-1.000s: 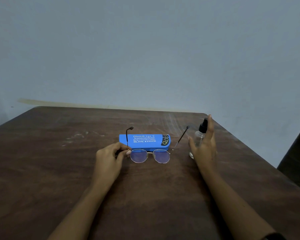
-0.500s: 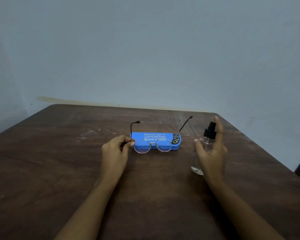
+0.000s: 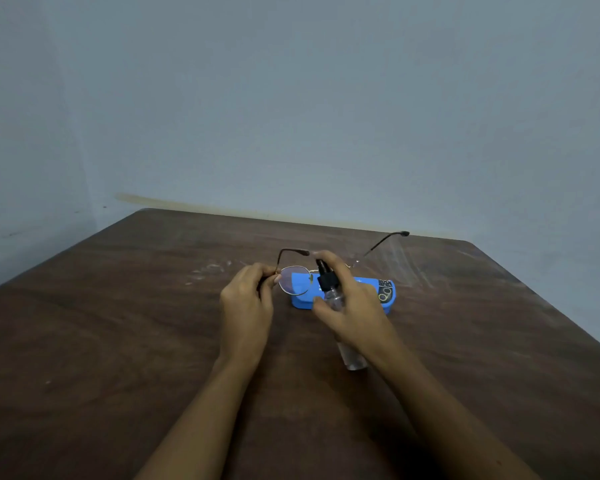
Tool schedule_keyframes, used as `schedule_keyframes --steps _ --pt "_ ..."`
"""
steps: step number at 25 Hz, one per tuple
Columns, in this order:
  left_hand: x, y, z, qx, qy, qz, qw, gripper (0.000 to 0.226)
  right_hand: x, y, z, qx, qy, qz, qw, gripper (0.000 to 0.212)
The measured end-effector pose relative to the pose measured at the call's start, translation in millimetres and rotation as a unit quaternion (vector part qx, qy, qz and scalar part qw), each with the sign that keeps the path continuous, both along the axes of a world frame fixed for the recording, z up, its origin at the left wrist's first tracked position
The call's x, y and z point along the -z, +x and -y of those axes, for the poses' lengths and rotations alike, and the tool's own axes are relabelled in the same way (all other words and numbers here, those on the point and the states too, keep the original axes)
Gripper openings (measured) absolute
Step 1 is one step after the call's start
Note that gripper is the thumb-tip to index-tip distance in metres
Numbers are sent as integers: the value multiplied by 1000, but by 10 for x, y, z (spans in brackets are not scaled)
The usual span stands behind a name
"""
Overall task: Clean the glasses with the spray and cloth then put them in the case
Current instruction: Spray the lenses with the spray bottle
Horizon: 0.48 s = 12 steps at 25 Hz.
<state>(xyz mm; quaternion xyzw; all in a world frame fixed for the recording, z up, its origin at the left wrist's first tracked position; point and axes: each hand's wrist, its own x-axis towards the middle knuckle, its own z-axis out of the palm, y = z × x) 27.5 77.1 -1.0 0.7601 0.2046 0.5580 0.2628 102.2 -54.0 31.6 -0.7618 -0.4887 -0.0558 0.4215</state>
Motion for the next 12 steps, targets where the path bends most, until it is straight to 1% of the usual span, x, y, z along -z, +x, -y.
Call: schedule_keyframes --steps 3,8,12 --pt "31 21 -20 8 -4 -5 1000 13 17 -3 -118 7 -11 -2 1000 54" --pt "35 39 -10 13 -2 -4 1000 12 27 -13 -14 -11 -13 -10 1000 50" --pt "6 15 10 16 0 -1 1000 12 5 -39 26 -6 -15 -9 1000 47"
